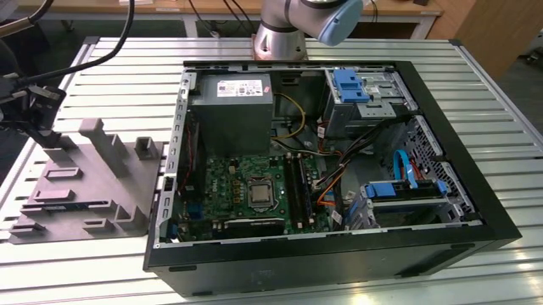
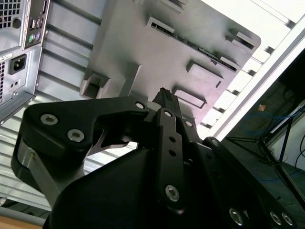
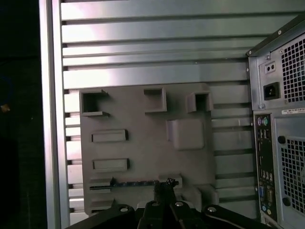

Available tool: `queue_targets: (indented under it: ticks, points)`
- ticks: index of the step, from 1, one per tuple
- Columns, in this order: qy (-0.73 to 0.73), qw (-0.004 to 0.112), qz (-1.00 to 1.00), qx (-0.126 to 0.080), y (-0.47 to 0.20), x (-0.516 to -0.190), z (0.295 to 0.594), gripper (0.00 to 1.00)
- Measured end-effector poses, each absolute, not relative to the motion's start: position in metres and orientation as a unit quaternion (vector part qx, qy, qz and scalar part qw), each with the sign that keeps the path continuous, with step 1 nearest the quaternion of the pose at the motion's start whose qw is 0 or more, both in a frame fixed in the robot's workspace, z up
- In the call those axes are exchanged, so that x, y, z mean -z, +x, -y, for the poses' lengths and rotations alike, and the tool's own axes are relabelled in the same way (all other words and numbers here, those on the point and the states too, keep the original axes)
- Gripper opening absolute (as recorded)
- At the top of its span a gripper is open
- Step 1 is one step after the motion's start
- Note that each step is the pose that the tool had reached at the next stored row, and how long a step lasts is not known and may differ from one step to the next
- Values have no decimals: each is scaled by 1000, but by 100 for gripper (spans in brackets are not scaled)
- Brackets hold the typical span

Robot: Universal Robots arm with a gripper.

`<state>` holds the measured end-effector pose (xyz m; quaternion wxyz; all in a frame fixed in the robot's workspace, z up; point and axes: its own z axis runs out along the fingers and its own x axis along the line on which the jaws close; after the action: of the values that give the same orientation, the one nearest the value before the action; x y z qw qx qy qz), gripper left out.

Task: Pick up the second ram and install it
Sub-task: 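Reach for the second ram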

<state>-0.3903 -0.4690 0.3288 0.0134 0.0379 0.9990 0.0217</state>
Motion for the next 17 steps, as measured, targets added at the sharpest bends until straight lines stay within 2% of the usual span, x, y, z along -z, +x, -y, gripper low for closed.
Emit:
queue_targets:
  ticks: [17]
  points:
    - [36, 13, -999, -22, -397, -305, 476, 11]
